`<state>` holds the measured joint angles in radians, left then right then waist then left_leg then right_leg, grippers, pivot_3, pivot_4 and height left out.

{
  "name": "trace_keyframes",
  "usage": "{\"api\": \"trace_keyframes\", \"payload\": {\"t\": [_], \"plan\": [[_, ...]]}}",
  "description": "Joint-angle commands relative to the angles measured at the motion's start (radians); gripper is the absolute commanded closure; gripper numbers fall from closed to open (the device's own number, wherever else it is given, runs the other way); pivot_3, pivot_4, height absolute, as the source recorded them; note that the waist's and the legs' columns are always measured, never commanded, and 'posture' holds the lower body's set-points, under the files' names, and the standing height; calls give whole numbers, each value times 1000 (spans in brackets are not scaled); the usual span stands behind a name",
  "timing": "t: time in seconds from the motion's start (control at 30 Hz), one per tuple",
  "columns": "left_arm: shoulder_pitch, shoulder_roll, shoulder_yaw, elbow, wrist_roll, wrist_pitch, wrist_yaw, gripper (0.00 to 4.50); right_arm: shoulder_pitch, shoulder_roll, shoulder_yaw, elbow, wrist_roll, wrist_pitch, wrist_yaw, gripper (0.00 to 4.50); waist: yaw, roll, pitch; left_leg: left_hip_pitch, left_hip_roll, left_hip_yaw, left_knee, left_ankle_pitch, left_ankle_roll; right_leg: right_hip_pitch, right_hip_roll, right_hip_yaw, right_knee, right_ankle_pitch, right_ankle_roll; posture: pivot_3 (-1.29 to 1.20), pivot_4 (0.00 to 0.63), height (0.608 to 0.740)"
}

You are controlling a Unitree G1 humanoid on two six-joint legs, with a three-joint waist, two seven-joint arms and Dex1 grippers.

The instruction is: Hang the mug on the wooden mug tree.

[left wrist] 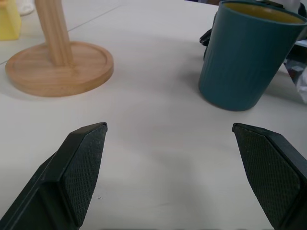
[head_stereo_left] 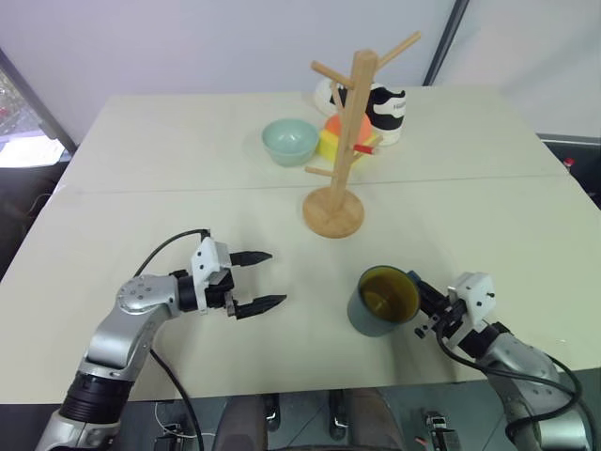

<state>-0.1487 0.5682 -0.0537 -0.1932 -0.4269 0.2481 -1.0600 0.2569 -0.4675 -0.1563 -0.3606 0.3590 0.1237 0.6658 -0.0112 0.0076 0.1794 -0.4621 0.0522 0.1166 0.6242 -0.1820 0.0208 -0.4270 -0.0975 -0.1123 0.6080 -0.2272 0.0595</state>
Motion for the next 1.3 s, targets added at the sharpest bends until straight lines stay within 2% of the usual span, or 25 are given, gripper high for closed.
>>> {"api": "trace_keyframes", "payload": {"t": [0.03, 0.17, 0.33, 0.5, 0.6, 0.67, 0.77, 1.3], "plan": [[2, 10, 30, -19, -8, -18, 10, 0, -66, -73, 19, -100, -62, 29, -8, 4477, -2, 0, 0, -1, 0, 0, -1, 0, 0, 1, 0, 1, 0, 0, 0, 0, 150, 732], [-14, 9, 44, 2, 3, -34, 23, 0, -206, -191, 32, -211, -133, 155, -35, 4477, -1, 1, 0, -1, 0, 0, -3, 0, 0, -1, 0, 1, 0, 1, -2, 0, 150, 732], [-31, 7, 49, 2, 3, -32, 42, 0, -419, -323, 40, -264, -140, 309, -6, 4477, 1, 1, 0, 0, 0, -1, -3, 0, 0, -6, 0, -1, 0, 2, -2, 0, 150, 732], [-40, -2, 50, -7, 2, -30, 66, 0, -564, -387, 69, -249, -145, 391, 17, 4477, 5, 0, 0, -3, -2, -1, 4, -1, 2, -7, -1, -1, 3, 1, -2, 0, 150, 732], [-47, -11, 60, -20, -13, -25, 86, 0, -685, -398, 89, -219, -129, 467, 25, 4477, 4, -1, 0, -9, -3, 1, 7, -1, 7, -9, -1, 0, 7, 1, 0, 0, 150, 732], [-50, -16, 68, -35, -31, -14, 94, 0, -727, -399, 98, -208, -131, 505, 23, 4477, 5, -1, 0, -10, -3, 1, 9, -1, 7, -10, 0, 0, 10, 3, 3, 0, 150, 732], [-51, -18, 76, -57, -48, 4, 107, 0, -778, -405, 111, -197, -139, 551, 26, 4477, 7, -1, 0, -9, -2, 1, 12, -2, 5, -9, 0, -1, 11, 1, 0, 0, 150, 732], [-154, -34, 114, -172, -196, 135, 180, 0, -1011, -406, 222, -27, -175, 581, 86, 4477, 3, -1, 1, -15, -1, 1, 20, -2, 5, -13, 0, -1, 16, 5, 1, 0, 150, 732]]}}
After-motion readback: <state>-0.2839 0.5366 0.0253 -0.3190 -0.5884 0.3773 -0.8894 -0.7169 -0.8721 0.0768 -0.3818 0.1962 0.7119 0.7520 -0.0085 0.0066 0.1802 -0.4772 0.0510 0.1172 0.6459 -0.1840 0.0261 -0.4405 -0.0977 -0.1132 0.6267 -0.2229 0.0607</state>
